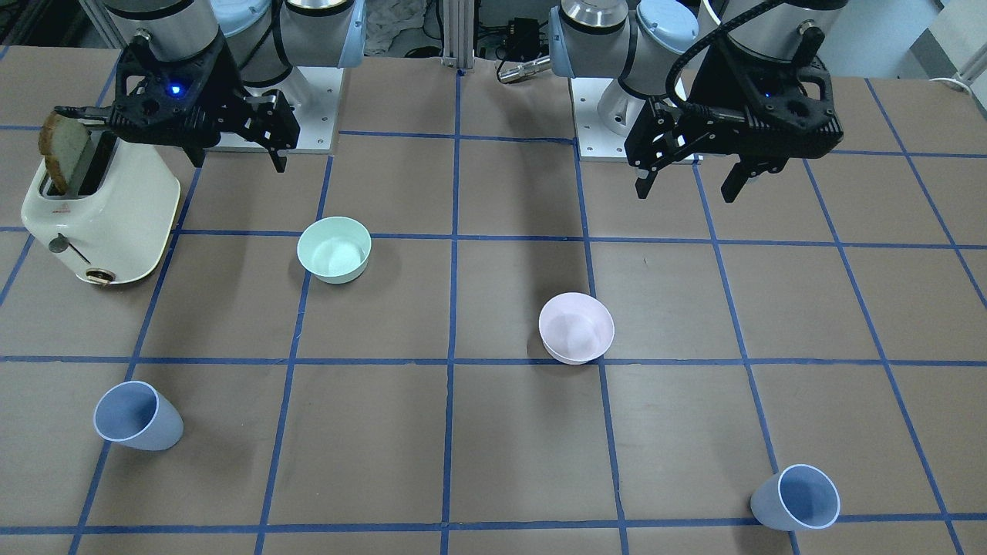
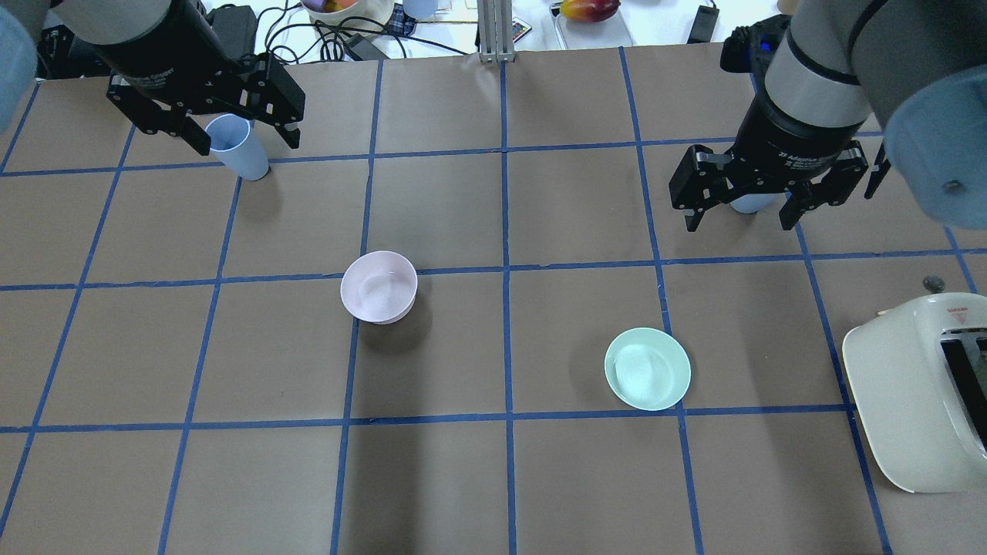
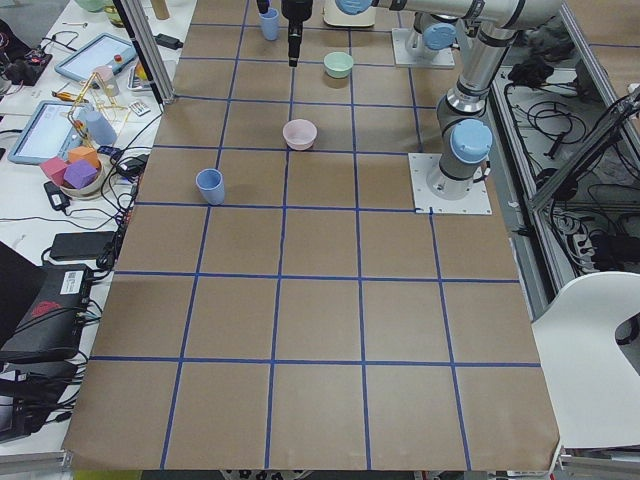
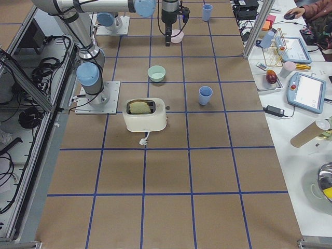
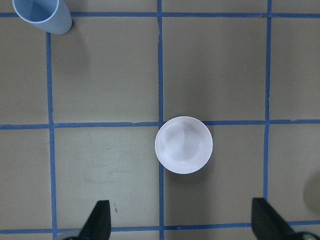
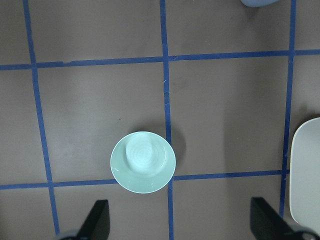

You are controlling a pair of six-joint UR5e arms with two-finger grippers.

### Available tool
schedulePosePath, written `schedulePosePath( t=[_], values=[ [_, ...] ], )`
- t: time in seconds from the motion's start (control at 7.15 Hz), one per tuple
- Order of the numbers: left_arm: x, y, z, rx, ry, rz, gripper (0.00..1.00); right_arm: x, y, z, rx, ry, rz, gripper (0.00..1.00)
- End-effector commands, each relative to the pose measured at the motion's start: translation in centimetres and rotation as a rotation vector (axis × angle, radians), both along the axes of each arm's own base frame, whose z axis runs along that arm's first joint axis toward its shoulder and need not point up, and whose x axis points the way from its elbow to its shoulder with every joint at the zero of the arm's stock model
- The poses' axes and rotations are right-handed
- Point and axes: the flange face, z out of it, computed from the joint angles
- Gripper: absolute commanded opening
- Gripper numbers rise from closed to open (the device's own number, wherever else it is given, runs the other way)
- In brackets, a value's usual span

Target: Stack blue cups with both arms

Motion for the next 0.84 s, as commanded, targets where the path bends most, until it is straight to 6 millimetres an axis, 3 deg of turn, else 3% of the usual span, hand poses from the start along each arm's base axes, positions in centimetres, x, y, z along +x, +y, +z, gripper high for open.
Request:
schedulePosePath(
  t=[0.0, 0.7],
  values=[
    [0.09, 0.03, 0.09, -0.001, -0.002, 0.002, 1.00, 0.03, -0.08, -0.02, 0.001, -0.002, 0.000, 1.00],
    [0.11, 0.21, 0.30, -0.005, -0.003, 0.002, 1.00, -0.02, -0.22, -0.28, 0.005, 0.002, 0.017, 1.00]
  ],
)
